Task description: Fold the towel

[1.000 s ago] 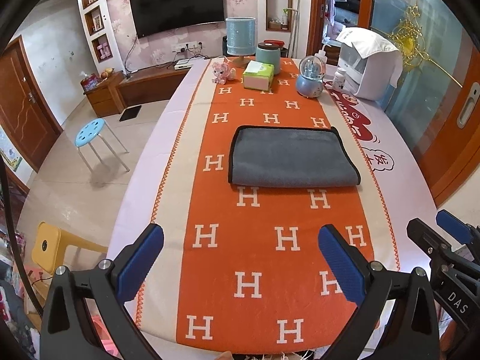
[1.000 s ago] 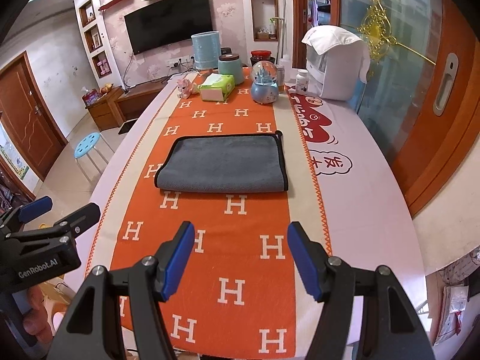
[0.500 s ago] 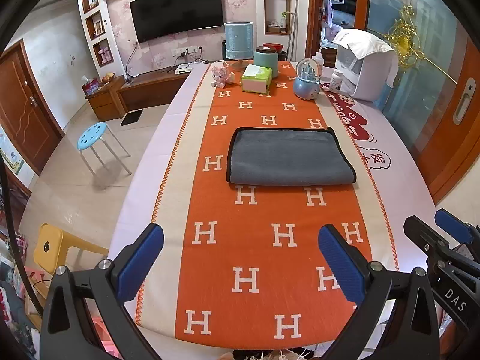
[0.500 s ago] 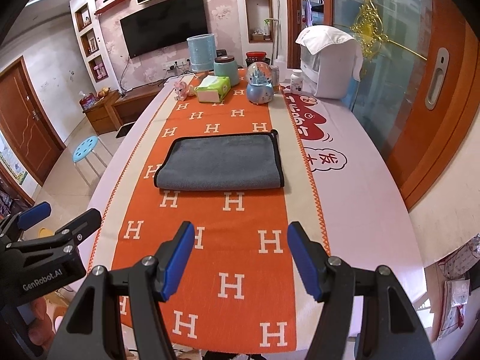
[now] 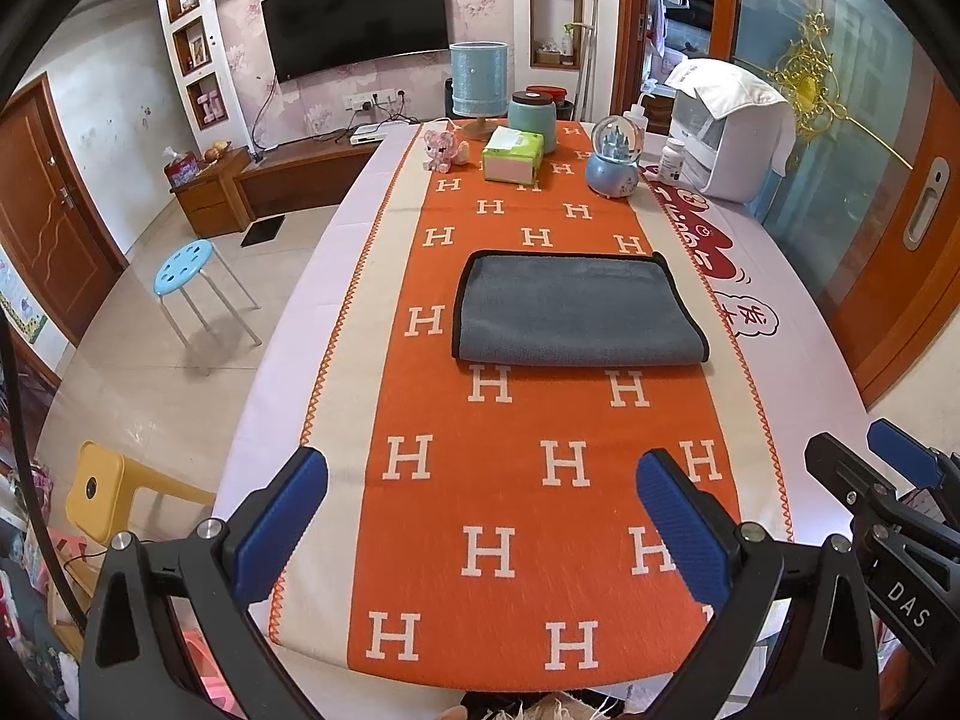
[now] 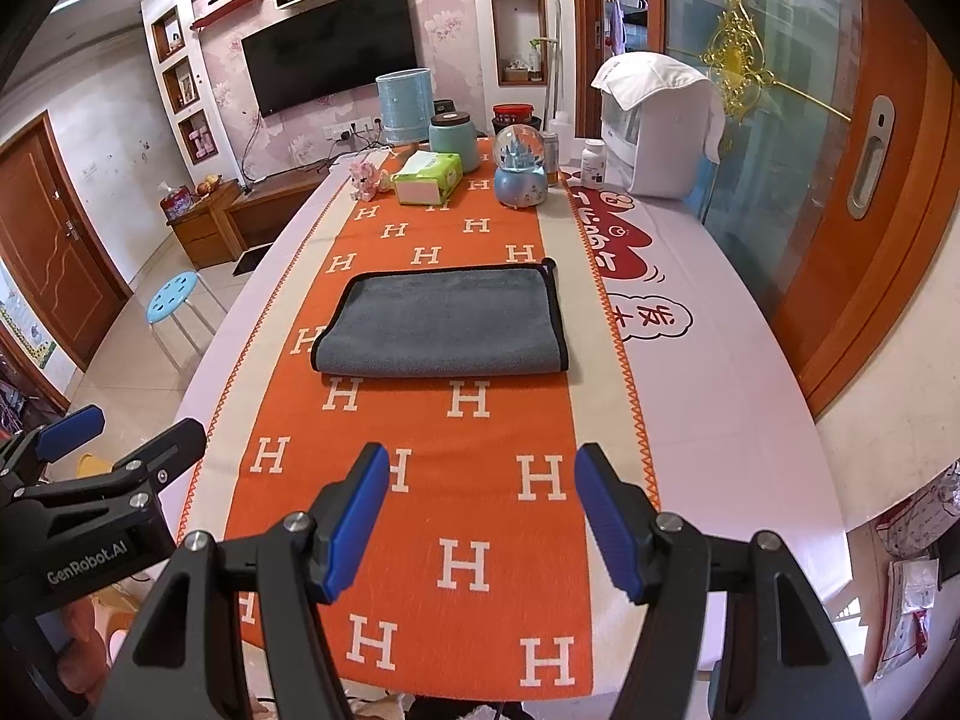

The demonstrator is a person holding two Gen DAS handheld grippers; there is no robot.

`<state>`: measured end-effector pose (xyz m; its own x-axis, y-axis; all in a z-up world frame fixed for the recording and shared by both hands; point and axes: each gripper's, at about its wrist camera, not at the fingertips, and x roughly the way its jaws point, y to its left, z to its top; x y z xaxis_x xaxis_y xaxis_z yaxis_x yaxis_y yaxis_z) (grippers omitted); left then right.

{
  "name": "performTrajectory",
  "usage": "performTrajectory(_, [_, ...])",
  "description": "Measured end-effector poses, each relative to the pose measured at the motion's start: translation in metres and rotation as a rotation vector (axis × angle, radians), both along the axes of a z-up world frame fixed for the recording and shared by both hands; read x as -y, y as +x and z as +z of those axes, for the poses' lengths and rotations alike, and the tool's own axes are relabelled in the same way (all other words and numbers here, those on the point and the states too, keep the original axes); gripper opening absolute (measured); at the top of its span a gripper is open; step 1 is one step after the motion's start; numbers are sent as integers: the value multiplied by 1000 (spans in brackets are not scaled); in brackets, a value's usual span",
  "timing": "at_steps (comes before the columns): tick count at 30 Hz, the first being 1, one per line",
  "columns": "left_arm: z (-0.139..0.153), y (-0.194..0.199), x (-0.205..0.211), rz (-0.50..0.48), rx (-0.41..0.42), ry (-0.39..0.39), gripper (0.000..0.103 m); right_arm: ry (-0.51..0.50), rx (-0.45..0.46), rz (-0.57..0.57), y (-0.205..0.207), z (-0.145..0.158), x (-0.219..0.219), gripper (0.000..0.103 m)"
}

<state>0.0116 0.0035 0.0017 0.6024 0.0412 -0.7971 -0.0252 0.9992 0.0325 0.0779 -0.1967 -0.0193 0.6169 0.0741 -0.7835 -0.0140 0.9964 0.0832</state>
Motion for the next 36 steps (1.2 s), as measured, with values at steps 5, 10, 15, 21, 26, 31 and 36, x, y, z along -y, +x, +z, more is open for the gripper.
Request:
performTrajectory(5, [0, -1, 0, -1, 1, -1, 102, 1, 2, 3, -2, 0, -1, 64])
performTrajectory(10, [0, -1, 1, 0, 1, 0, 102, -1, 4, 0, -2, 0, -2, 64])
performTrajectory(15, [0, -2, 1, 1, 2, -1, 102, 1, 2, 1, -2, 0, -2, 64])
performTrajectory(21, [0, -2, 1, 1, 0, -1, 102, -1, 3, 2, -2, 0, -2, 64])
performTrajectory(26, [0, -2, 0, 0, 0, -1, 102, -1, 2, 2, -3, 0, -3, 64])
performTrajectory(31, [0, -3, 1, -2, 0, -2, 102, 0, 1, -1, -4, -1, -3, 64])
performTrajectory(36, [1, -7, 1, -1, 1, -2, 102, 0, 4, 2, -4, -1, -3, 64])
